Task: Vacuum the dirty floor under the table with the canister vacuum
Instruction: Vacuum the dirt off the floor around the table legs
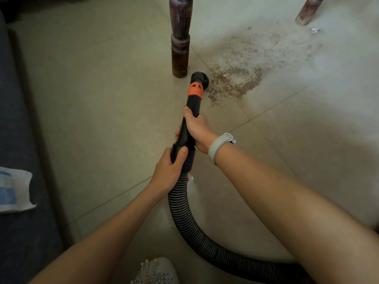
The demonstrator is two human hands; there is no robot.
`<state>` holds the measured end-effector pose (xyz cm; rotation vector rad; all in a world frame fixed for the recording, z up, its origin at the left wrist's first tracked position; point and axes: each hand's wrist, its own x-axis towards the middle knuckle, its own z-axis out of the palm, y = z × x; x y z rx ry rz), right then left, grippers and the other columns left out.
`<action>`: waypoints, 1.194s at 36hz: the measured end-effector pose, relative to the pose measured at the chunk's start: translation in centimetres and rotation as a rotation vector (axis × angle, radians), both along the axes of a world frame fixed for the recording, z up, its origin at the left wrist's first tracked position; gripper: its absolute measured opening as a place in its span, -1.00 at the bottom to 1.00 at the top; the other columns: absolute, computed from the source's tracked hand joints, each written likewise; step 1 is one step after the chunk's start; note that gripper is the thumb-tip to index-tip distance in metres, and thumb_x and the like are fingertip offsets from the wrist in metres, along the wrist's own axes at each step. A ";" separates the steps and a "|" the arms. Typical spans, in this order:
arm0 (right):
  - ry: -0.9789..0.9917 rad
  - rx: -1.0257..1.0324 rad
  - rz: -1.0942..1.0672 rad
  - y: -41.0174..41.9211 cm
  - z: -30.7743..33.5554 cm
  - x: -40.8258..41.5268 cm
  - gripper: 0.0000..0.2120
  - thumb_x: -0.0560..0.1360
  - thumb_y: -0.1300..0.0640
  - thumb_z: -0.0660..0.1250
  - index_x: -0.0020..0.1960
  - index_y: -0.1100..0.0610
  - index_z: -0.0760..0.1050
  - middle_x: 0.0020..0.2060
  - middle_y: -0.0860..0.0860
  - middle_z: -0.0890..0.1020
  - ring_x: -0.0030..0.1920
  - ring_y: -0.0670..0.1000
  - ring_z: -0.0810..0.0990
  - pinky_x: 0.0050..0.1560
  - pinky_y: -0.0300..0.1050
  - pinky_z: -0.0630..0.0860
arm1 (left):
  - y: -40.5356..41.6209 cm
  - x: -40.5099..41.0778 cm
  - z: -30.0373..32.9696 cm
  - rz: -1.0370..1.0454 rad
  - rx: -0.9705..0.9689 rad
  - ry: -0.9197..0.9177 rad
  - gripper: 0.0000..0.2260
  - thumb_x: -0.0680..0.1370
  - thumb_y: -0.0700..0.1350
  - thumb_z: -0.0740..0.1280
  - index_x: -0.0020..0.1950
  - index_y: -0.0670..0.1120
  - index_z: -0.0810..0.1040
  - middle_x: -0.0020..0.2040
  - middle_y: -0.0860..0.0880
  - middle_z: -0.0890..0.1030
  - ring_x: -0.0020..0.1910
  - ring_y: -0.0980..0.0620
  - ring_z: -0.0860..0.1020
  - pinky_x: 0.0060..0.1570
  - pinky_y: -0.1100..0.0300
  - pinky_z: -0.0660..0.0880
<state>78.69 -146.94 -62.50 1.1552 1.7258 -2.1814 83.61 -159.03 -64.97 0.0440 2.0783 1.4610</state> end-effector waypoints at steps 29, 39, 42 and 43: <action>-0.079 -0.082 -0.088 -2.6 0.0 2.7 -0.66 0.64 -0.04 0.10 0.18 0.24 0.34 -0.30 0.10 0.47 -0.42 0.03 0.52 -0.31 -0.06 0.59 | -2.9 0.9 1.2 -0.088 0.025 -0.164 -0.58 0.55 0.12 0.30 -0.11 -0.27 0.55 -0.24 -0.27 0.63 -0.31 -0.19 0.63 -0.16 -0.12 0.59; -0.043 -0.130 -0.173 -1.8 -0.5 4.4 -0.71 0.64 -0.02 0.13 0.06 0.22 0.34 -0.30 0.11 0.48 -0.41 0.04 0.54 -0.26 -0.03 0.62 | -2.8 0.9 1.1 -0.220 0.006 -0.176 -0.52 0.35 0.28 0.29 -0.19 -0.17 0.56 -0.28 -0.18 0.62 -0.30 -0.11 0.61 -0.09 -0.15 0.56; -0.047 -0.144 -0.181 -1.2 -0.4 4.6 -0.73 0.64 -0.01 0.14 0.06 0.22 0.32 -0.29 0.12 0.49 -0.39 0.06 0.55 -0.22 0.01 0.62 | -2.5 0.9 1.1 -0.228 -0.018 -0.162 -0.52 0.36 0.27 0.28 -0.17 -0.17 0.57 -0.24 -0.19 0.63 -0.28 -0.10 0.61 -0.06 -0.17 0.55; -0.048 -0.147 -0.182 -1.1 -0.4 4.6 -0.74 0.64 -0.01 0.14 0.06 0.21 0.32 -0.29 0.12 0.48 -0.38 0.06 0.54 -0.21 0.01 0.62 | -2.4 0.9 1.1 -0.225 -0.018 -0.160 -0.54 0.39 0.25 0.28 -0.17 -0.17 0.57 -0.23 -0.20 0.63 -0.27 -0.10 0.61 -0.05 -0.17 0.55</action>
